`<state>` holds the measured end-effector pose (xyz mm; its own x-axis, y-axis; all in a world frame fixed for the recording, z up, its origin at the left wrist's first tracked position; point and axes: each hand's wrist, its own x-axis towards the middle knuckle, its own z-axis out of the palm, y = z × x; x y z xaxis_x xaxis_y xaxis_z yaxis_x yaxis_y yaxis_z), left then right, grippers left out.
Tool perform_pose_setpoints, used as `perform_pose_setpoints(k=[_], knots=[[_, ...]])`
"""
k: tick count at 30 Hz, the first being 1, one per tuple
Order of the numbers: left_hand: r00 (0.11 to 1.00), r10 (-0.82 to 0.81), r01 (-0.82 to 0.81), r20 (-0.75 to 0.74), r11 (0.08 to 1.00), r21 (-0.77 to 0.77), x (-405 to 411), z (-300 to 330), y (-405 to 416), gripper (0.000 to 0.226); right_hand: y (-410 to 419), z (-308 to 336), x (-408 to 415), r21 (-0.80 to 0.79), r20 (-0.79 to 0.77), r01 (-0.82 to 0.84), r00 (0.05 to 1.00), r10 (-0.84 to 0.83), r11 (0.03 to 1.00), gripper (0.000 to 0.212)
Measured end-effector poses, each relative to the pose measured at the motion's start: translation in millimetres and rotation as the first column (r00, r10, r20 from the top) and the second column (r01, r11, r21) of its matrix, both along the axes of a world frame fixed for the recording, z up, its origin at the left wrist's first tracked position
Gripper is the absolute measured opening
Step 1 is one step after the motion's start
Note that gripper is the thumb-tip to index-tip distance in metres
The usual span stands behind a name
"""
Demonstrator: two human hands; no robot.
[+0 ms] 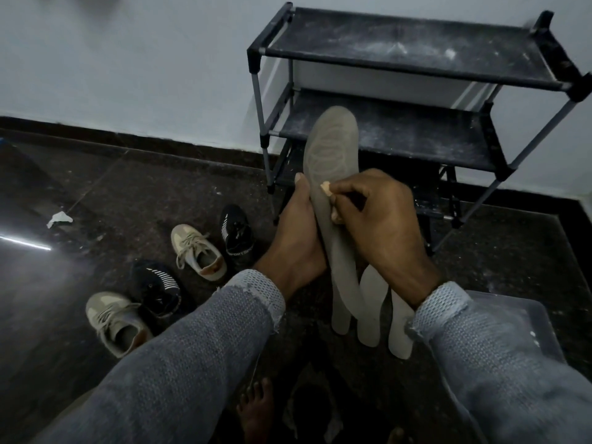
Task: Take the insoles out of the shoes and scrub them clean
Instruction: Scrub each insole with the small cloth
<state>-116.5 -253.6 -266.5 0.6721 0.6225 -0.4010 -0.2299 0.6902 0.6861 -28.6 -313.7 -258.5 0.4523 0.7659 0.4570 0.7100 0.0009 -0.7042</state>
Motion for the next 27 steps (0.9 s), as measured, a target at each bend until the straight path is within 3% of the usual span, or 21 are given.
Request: perform_pose_setpoints(k=[4, 8, 12, 15, 18, 20, 24, 27], knots=[[0.999, 0.024, -0.024, 0.045, 1.000, -0.011, -0.9, 0.0, 3.5, 0.062, -0.1, -1.1, -5.7, -0.012, -0.033, -0.007, 0.999, 0.007, 1.000, 0.012], [0.995, 0.092, -0.092, 0.038, 0.996, 0.011, -5.4, -1.6, 6.2, 0.074, -2.2, 0.9, -22.9, -0.016, -0.243, -0.157, 0.959, 0.148, 0.988, 0.012], [0.997, 0.078, -0.078, 0.008, 0.997, 0.021, -3.9, -4.8, 4.3, 0.079, -3.2, 0.1, -24.4, 0.022, -0.120, -0.141, 0.982, 0.143, 0.990, 0.009], [0.998, 0.024, -0.023, 0.050, 1.000, -0.022, -1.1, -2.6, 0.8, 0.076, -0.5, -1.9, -10.3, 0.012, 0.026, -0.064, 0.998, 0.063, 0.998, 0.011], [0.998, -0.011, 0.014, 0.064, 0.999, -0.048, 2.0, -1.8, -1.1, 0.080, 2.7, -1.7, 7.1, -0.010, 0.075, 0.028, 0.997, -0.027, 1.000, 0.013], [0.998, -0.017, 0.020, 0.063, 0.999, -0.047, 1.0, -1.0, 0.1, 0.080, 3.5, -1.9, 7.0, -0.009, 0.052, 0.032, 0.998, -0.032, 0.999, 0.014], [0.999, 0.030, -0.030, 0.044, 1.000, 0.002, -4.2, -1.0, 4.8, 0.072, 3.3, -3.2, -10.2, 0.016, -0.155, -0.124, 0.980, 0.125, 0.992, 0.011], [0.999, 0.035, -0.035, 0.022, 0.999, 0.015, -6.8, -2.2, 4.2, 0.071, 1.9, -2.9, -11.4, 0.041, -0.135, -0.152, 0.978, 0.156, 0.988, 0.009]])
